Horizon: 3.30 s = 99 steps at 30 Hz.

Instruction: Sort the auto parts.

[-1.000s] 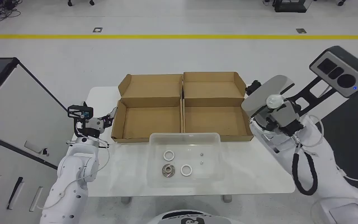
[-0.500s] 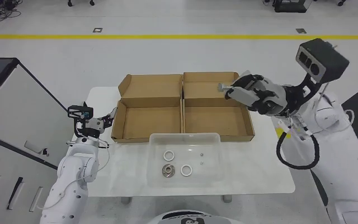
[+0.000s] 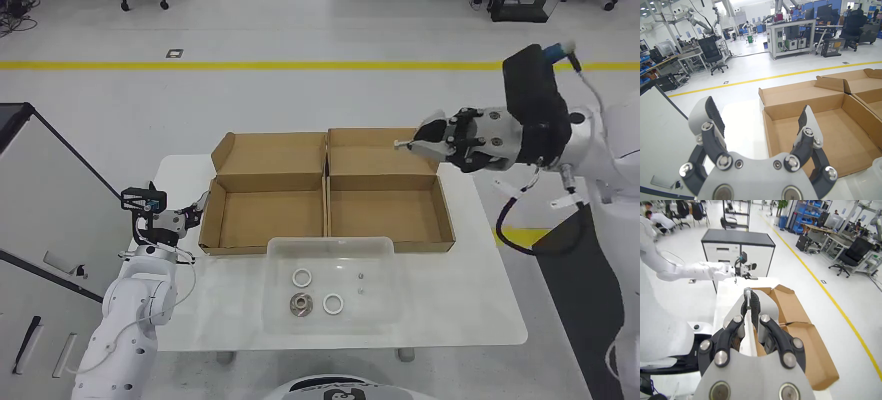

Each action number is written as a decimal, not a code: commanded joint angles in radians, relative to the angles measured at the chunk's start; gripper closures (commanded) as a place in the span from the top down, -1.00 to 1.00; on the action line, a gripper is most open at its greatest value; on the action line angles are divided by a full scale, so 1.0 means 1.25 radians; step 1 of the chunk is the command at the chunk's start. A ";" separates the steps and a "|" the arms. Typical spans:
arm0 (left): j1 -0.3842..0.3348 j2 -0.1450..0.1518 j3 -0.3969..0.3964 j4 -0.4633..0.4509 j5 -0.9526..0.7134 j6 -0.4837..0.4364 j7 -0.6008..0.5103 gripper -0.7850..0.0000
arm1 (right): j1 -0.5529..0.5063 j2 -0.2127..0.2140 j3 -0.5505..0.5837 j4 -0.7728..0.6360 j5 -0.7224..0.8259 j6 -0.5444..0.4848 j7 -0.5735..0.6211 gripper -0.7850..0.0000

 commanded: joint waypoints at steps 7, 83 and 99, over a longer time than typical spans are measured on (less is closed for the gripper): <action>0.000 0.000 0.000 0.000 0.000 0.000 0.000 1.00 | 0.221 0.054 -0.248 0.120 -0.211 -0.020 -0.019 -1.00; 0.000 0.000 0.000 0.000 0.000 0.000 0.000 1.00 | 0.374 -0.219 -0.966 0.794 -0.665 -0.139 -0.139 -1.00; 0.000 0.000 0.000 0.000 0.000 0.000 0.000 1.00 | 0.388 -0.229 -0.966 0.814 -0.653 -0.146 -0.146 1.00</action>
